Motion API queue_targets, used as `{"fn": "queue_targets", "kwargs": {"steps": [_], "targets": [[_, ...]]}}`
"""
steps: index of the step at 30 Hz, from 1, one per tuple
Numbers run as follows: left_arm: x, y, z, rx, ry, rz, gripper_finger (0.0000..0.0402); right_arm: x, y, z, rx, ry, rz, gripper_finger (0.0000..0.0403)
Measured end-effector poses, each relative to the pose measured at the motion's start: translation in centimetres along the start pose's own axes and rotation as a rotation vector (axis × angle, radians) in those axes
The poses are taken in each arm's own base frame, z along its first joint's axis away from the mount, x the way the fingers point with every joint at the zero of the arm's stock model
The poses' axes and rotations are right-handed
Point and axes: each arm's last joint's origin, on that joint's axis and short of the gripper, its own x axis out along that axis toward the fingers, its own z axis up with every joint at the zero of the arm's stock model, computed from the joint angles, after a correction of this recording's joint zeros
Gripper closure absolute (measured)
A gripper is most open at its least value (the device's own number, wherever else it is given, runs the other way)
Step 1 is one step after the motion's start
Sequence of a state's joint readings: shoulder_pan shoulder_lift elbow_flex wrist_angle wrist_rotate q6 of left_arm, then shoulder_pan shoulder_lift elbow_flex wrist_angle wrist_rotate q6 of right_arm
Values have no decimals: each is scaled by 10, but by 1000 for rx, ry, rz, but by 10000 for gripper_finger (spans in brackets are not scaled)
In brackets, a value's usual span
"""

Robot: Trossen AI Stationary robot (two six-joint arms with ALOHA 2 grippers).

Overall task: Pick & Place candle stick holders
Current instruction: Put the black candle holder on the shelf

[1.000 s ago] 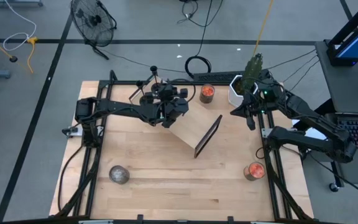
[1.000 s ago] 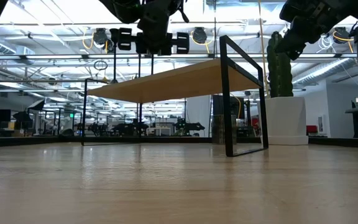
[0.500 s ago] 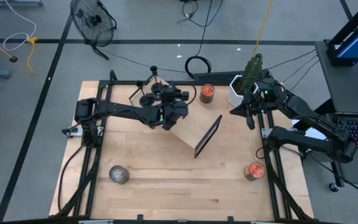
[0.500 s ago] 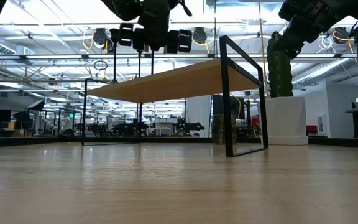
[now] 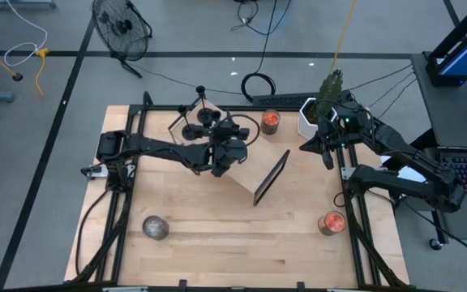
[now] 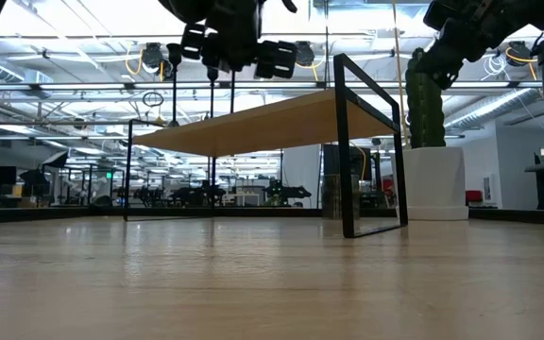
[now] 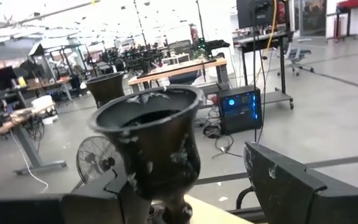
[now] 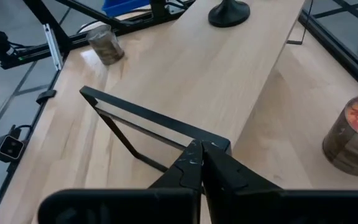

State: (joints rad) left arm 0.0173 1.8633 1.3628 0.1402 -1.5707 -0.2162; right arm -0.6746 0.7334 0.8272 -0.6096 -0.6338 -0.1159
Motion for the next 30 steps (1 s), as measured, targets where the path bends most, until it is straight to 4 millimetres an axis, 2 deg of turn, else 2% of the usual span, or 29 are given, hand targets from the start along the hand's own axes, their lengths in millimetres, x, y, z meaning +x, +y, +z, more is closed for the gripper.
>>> {"fn": "queue_targets", "kwargs": {"steps": [11,23,30], "targets": [[-12,-1,0,149,-7,-30,156,0,0,0,0,0,0,403],[-22,0,0,224,-14,-51,156,-1,1,0,-5,-6,-1,403],[-30,15,15,189,-19,-74,156,-5,4,0,-19,-21,-2,403]]}}
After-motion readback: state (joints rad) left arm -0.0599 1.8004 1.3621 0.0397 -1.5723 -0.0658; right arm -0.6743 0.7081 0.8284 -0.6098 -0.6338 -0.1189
